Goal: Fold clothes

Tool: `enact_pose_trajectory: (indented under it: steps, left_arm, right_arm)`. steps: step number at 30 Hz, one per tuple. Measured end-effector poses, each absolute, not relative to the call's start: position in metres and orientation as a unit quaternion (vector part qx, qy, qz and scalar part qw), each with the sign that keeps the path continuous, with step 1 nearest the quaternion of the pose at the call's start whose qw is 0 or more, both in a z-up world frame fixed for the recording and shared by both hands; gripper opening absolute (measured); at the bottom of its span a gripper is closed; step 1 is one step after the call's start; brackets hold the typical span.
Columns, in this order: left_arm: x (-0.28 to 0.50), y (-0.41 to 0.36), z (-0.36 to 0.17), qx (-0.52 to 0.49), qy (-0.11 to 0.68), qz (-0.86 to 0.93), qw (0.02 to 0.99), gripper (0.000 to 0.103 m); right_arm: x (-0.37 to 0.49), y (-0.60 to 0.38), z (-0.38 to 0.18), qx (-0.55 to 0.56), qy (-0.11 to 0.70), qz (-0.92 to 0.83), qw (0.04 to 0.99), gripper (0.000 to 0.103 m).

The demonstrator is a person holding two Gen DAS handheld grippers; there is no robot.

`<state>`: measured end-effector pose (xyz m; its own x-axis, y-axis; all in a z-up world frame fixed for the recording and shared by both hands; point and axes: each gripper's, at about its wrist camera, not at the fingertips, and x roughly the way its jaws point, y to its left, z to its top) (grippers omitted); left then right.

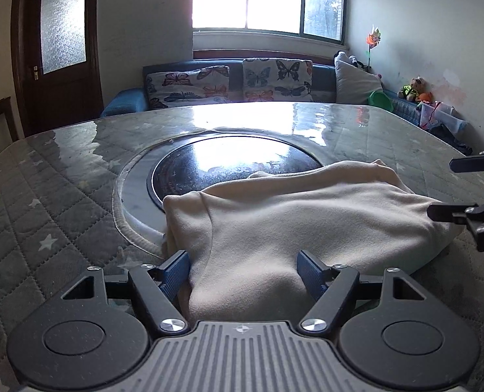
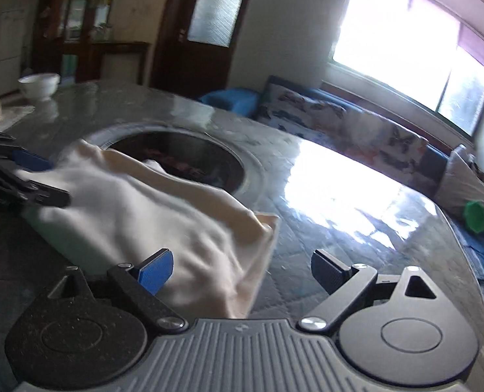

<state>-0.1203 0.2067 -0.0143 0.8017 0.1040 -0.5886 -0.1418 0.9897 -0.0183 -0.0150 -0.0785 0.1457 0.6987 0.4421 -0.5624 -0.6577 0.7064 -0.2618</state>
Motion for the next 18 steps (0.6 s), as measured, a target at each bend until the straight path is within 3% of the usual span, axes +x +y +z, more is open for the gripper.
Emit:
enact_pose_trajectory:
  steps: [9,18]
  left_arm:
    - [-0.120,0.206,-0.009,-0.026,0.312,0.065,0.947,0.076]
    - [-0.111,0.185,0.006,-0.011,0.297,0.037,0.954,0.076]
  right_arm:
    - [-0.009,-0.096,0.149,-0.225,0.242,0.294,0.897,0.094]
    - [0.002,-0.032,0.158,-0.237,0.218,0.386,0.864,0.095]
